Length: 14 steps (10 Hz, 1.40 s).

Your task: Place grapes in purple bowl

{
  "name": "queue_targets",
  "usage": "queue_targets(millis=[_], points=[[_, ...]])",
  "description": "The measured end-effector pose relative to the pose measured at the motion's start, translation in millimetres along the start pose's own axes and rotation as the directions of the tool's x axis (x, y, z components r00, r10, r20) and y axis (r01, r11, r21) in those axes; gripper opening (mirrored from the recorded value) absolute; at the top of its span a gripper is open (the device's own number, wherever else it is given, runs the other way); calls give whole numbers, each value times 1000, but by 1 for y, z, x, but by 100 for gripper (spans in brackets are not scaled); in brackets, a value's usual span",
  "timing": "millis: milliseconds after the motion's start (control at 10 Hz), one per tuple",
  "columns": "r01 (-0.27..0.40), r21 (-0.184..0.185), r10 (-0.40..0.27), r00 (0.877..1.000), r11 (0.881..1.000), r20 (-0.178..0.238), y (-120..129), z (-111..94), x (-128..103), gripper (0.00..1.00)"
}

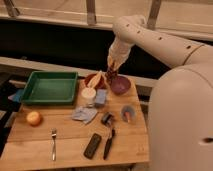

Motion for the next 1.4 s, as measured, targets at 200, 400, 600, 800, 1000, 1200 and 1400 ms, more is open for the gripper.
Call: queue_targets(millis=[200,400,600,800,1000,1200,1400], points=[[-47,-6,47,999,999,-17,-16,19,-17,0],[-68,-23,67,997,997,-22,-29,39,-25,0],[-69,-27,68,997,997,-20,-31,42,-26,0],[-65,-26,64,998,998,-21,-30,43,-24,0],[-83,-36,82,997,996,-13,-33,44,-30,0],[-117,-65,118,993,991,8,-36,38,-40,0],[-150,-91,152,988,984,11,-43,34,-50,0]])
